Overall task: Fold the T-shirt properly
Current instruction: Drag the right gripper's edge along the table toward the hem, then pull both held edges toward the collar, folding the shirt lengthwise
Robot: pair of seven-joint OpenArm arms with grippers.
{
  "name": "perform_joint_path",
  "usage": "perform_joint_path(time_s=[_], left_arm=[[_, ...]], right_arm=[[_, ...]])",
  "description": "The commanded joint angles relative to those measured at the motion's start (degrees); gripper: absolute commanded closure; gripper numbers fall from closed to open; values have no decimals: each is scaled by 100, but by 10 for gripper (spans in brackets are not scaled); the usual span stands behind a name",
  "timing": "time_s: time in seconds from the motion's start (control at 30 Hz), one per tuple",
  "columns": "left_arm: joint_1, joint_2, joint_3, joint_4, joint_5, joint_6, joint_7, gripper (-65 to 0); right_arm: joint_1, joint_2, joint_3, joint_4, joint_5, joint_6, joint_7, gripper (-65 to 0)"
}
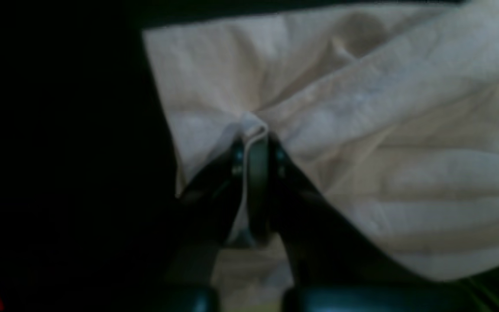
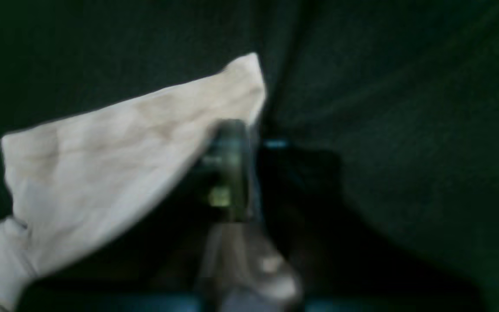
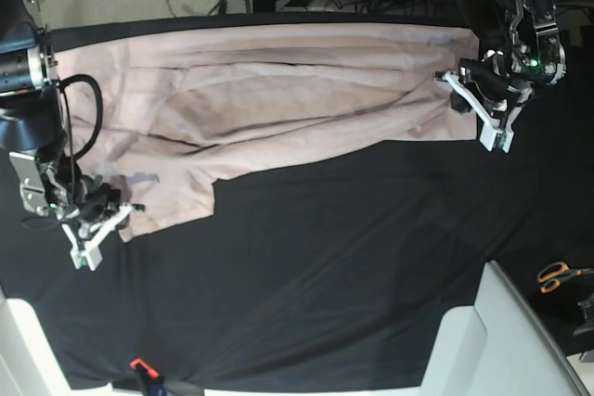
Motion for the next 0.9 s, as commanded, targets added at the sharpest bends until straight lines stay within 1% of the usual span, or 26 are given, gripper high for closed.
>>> perform_joint_path(time_s=[0.0, 0.03, 0.1, 0.17, 0.23, 0.33, 0.47, 0.53, 0.63, 0.73, 0.87], left_arm=[[-48, -69, -31, 84, -53, 14, -78, 0], [-48, -69, -31, 93, -53, 14, -78, 0], [-109, -69, -31, 111, -53, 14, -78, 0], [-136, -86, -31, 102, -53, 14, -78, 0], [-162, -86, -31, 137, -53, 14, -70, 0], [-223, -95, -31, 190, -53, 14, -52, 0], [-250, -95, -40, 304, -53, 14, -43, 0], [-259, -95, -40, 419, -53, 14, -43, 0], [-390, -104, -49, 594, -53, 14, -34, 0], [-505, -156, -181, 656, -53, 14, -17, 0], [-707, -227, -242, 647, -53, 14, -17, 0]], right_arm=[[59, -3, -26, 27, -37, 94, -232, -3], [77, 6, -26, 36, -37, 94, -232, -21], [112, 41, -26, 229, -37, 86, -293, 0], [103, 67, -26, 607, -37, 68, -584, 0], [94, 199, -17, 1108, -37, 68, -891, 0], [-20, 243, 9, 2014, -37, 59, -1252, 0], [-55, 322, 18, 2998, -46, 33, -1867, 0], [-55, 331, 27, 3333, -46, -169, -2052, 0], [-55, 340, 27, 3737, -46, -354, -2263, 0], [-29, 331, 27, 3957, -46, -354, -2403, 0], [-46, 331, 27, 4177, -46, -354, -2395, 0]])
